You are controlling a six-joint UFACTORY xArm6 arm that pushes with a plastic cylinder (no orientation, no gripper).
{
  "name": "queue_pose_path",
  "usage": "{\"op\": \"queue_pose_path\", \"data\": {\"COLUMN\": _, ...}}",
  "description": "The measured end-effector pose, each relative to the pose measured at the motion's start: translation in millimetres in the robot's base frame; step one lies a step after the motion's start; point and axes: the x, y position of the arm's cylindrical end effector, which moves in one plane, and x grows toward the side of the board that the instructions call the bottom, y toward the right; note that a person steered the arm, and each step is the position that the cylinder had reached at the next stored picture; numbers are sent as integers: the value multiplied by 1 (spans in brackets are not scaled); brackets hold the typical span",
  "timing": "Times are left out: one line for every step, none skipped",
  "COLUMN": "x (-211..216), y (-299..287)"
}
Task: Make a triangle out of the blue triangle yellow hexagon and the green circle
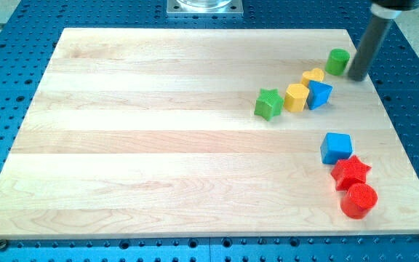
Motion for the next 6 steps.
{"op": "queue_pose_path", "data": {"x": -40, "y": 29}}
{"op": "queue_pose_path", "data": {"x": -41, "y": -1}}
{"op": "queue_pose_path", "data": {"x": 3, "y": -59}}
{"op": "queue_pose_path", "data": {"x": 50, "y": -113}}
{"op": "queue_pose_path", "data": {"x": 61, "y": -147}}
{"op": "queue_pose_path", "data": {"x": 76, "y": -164}}
